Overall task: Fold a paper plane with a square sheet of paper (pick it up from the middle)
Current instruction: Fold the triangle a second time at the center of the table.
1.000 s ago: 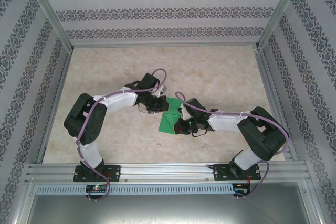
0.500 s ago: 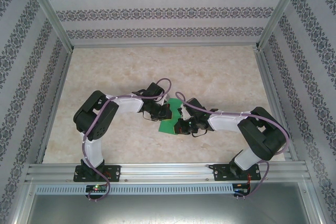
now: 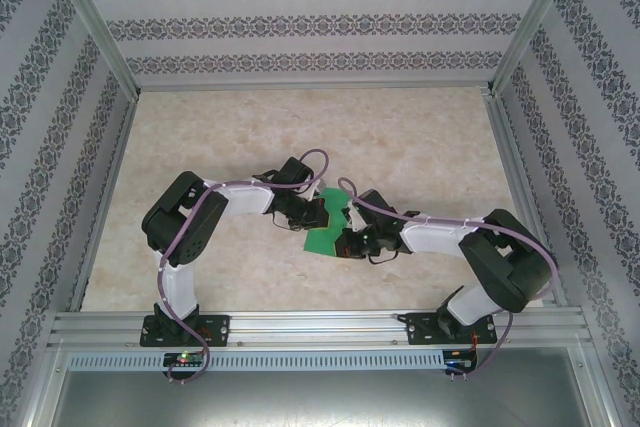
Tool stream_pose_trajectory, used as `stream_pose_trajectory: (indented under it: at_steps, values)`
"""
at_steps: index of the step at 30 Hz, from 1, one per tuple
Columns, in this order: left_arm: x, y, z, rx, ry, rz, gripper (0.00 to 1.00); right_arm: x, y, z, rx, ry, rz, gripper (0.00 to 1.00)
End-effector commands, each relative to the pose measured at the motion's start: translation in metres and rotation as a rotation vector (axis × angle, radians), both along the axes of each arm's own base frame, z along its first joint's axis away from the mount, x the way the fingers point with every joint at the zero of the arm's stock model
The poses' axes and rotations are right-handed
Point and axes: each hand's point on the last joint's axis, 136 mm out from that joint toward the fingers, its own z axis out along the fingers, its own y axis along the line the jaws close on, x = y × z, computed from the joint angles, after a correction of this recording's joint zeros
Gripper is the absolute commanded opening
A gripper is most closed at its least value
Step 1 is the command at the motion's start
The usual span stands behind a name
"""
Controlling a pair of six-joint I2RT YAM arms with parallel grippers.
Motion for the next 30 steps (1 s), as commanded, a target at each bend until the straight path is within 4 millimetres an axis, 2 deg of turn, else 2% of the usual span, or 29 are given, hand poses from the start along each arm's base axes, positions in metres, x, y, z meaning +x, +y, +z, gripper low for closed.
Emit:
stream_pose_trajectory:
  at_steps: [1,3,6,11,14,18,21,26,30]
  values:
    - [0.007,0.033,-0.044,0.165,0.001,0.045,0.05,-0.037,-0.026,-0.023,-0.111,0.130,0.005,0.01]
    - [0.006,0.032,-0.045,0.159,0.006,0.041,0.05,-0.035,-0.023,-0.015,-0.087,0.120,0.001,0.01]
    - [0.005,0.031,-0.045,0.152,0.011,0.036,0.05,-0.025,-0.012,0.007,-0.022,0.087,-0.009,0.01]
    - [0.003,0.033,-0.042,0.158,0.010,0.022,0.05,0.003,0.004,0.044,0.132,0.039,-0.060,0.01]
    - [0.003,0.032,-0.040,0.154,0.010,0.023,0.05,0.020,0.008,0.052,0.140,0.013,-0.075,0.01]
    - [0.003,0.032,-0.040,0.153,0.010,0.023,0.05,0.038,0.008,0.045,0.140,0.013,-0.097,0.01]
    - [0.002,0.032,-0.042,0.153,0.011,0.023,0.05,0.043,0.008,0.036,0.118,0.010,-0.089,0.01]
    - [0.002,0.032,-0.043,0.155,0.017,0.015,0.05,0.045,0.000,0.014,0.077,0.040,-0.093,0.01]
    - [0.002,0.032,-0.041,0.156,0.014,0.008,0.05,0.038,-0.012,-0.001,0.026,0.057,-0.101,0.01]
